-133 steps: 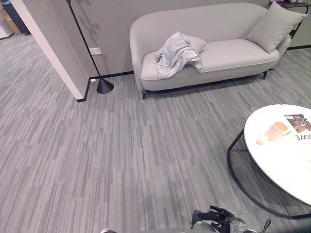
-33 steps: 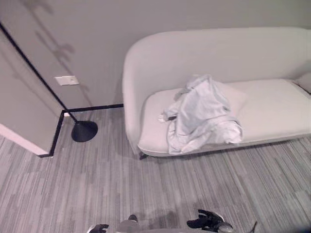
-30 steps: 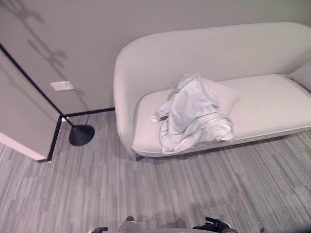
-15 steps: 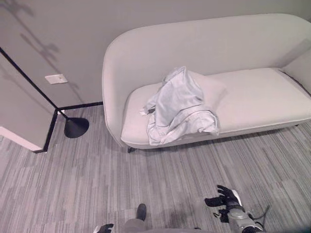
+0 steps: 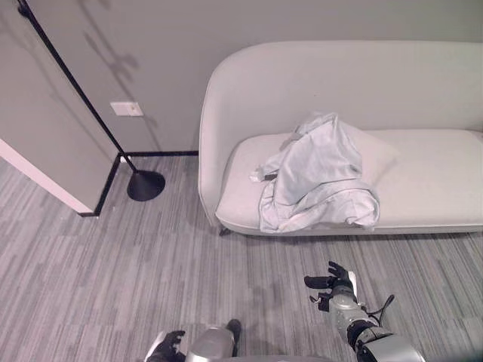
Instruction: Hang the clothes on the sofa on the clothes rack.
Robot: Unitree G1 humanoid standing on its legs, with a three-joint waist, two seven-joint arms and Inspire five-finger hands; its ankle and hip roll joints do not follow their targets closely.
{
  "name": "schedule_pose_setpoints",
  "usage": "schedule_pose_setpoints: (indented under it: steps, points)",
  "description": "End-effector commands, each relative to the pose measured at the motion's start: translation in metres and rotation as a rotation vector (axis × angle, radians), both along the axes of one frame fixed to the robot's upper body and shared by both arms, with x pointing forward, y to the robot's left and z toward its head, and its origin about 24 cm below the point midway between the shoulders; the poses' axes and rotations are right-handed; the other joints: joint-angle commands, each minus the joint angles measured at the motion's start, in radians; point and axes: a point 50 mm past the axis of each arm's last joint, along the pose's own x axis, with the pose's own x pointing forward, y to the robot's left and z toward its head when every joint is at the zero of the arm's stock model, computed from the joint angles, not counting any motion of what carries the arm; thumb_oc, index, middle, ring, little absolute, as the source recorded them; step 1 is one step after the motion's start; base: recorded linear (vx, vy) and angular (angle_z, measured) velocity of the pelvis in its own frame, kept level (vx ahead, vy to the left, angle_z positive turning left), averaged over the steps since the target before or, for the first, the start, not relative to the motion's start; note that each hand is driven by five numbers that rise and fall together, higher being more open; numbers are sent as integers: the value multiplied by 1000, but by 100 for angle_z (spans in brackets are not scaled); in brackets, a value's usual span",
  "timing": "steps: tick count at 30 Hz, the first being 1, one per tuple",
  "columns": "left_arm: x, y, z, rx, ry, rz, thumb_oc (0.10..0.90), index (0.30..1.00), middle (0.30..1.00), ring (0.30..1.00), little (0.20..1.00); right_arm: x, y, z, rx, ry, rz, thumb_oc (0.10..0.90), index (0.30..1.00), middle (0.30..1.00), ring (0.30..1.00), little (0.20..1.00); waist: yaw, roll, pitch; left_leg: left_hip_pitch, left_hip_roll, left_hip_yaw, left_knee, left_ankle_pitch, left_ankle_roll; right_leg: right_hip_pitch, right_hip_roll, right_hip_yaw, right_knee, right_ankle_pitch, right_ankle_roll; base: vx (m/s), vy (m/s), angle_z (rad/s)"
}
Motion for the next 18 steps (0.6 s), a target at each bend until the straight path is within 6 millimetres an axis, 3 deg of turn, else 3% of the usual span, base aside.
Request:
schedule_pose_setpoints:
  steps: [1,3,4,7,8,10,13,15,16,17,18]
  points:
    - [-5,0,-1,19,-8,76,800,900,900,900,900,26,-15,25,-66,-178,-95,800,900,900,900,900,13,14,-23,77,-21,-113,-149,64,2,18,45,-44,-165,45,32,189,-193,-4]
    - [2,-1,0,24,-35,69,800,900,900,900,900,28,-22,29,-71,-194,-135,800,900,900,900,900,8,0,-12,94,-6,-131,-154,44,-19,18,44,-40,-340,55,41,206,-301,15]
    - [8,-2,2,33,-50,33,800,900,900,900,900,27,-29,29,-64,-184,-176,800,900,900,900,900,4,-16,-9,109,4,-161,-163,29,-37,11,28,-8,-462,114,67,194,-279,29]
    - [11,-3,2,41,-60,2,800,900,900,900,900,26,-39,30,-84,-170,-203,800,900,900,900,900,7,-22,-9,134,25,-175,-184,17,-53,22,1,6,-539,175,86,191,-262,36]
    - [14,0,4,49,-70,-10,800,900,900,900,900,18,-54,28,-114,-136,-266,800,900,900,900,900,13,-32,-19,139,48,-195,-209,16,-70,34,-40,19,-572,229,100,234,-395,52]
    - [13,1,4,54,-71,-2,800,900,900,900,900,16,-58,28,-125,-129,-293,800,900,900,900,900,16,-36,-27,144,61,-201,-231,21,-77,46,-57,15,-583,259,107,137,-272,51]
    - [9,7,4,71,-75,53,800,900,900,900,900,-1,-67,20,-127,-60,-386,800,900,900,900,900,28,-41,-47,121,120,-235,-242,24,-114,51,-121,73,-547,366,130,131,-393,37]
    - [9,11,5,91,-85,80,800,900,900,900,900,-12,-68,13,-128,-7,-420,800,900,900,900,900,36,-45,-48,97,167,-262,-242,28,-147,47,-123,130,-507,350,129,140,-402,34]
    - [9,14,6,102,-86,88,800,900,900,900,900,-14,-66,11,-112,1,-443,800,900,900,900,900,42,-50,-49,86,192,-266,-242,30,-168,53,-94,146,-490,255,128,162,-411,28]
    - [4,17,6,116,-79,119,800,900,900,900,900,-17,-60,7,-113,19,-433,800,900,900,900,900,53,-67,-48,73,211,-267,-242,43,-193,53,-85,123,-494,191,139,195,-456,28]
    - [2,21,6,128,-82,143,800,900,900,900,900,-19,-53,4,-107,28,-417,800,900,900,900,900,56,-67,-47,63,252,-261,-242,46,-211,54,-64,88,-488,110,134,128,-530,3]
